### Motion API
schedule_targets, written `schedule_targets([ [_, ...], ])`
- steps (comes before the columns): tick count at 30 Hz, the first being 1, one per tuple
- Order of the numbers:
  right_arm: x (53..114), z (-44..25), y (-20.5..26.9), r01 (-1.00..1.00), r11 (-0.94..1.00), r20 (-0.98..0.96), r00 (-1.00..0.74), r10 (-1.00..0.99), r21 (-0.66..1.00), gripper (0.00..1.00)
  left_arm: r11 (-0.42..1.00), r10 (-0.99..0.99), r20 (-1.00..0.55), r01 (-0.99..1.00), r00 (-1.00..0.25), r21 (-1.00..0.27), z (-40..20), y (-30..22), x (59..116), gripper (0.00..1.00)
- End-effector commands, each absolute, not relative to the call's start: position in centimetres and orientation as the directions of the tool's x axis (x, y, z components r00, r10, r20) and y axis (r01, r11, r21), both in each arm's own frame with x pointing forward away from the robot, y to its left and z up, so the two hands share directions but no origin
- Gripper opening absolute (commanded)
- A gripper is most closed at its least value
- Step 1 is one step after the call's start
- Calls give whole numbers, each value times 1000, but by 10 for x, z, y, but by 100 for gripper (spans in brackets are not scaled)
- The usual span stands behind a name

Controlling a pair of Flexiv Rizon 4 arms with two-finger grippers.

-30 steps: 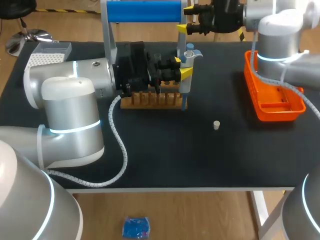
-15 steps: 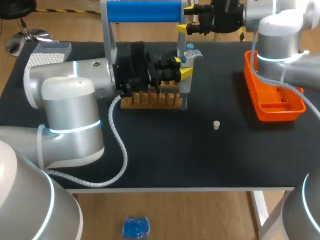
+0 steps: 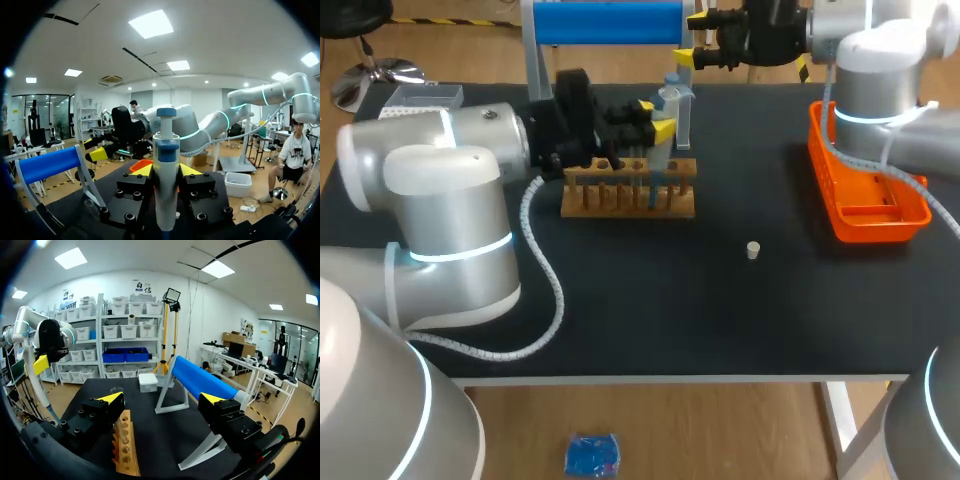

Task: Invert the test tube, pick up the pipette, mount the tip to pipette, aspirate from beaker and dispense into the tube, eject the tip, return the pipette, and cap with the stopper.

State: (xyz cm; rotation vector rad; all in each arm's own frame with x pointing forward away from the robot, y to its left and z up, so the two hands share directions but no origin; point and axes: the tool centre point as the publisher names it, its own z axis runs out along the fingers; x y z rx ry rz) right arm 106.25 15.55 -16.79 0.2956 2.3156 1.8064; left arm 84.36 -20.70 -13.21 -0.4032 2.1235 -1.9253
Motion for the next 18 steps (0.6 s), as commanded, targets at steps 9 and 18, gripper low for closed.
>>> schedule_targets([
  [9, 1063, -167, 155, 42, 241, -25, -963, 268, 970, 100, 173, -412, -11, -67, -911, -983, -102, -93, 869, 0],
  [18, 1063, -167, 155, 42, 241, -25, -963, 268, 970, 100, 205, -486, 25, -141, -874, -969, -114, -27, 900, 0],
])
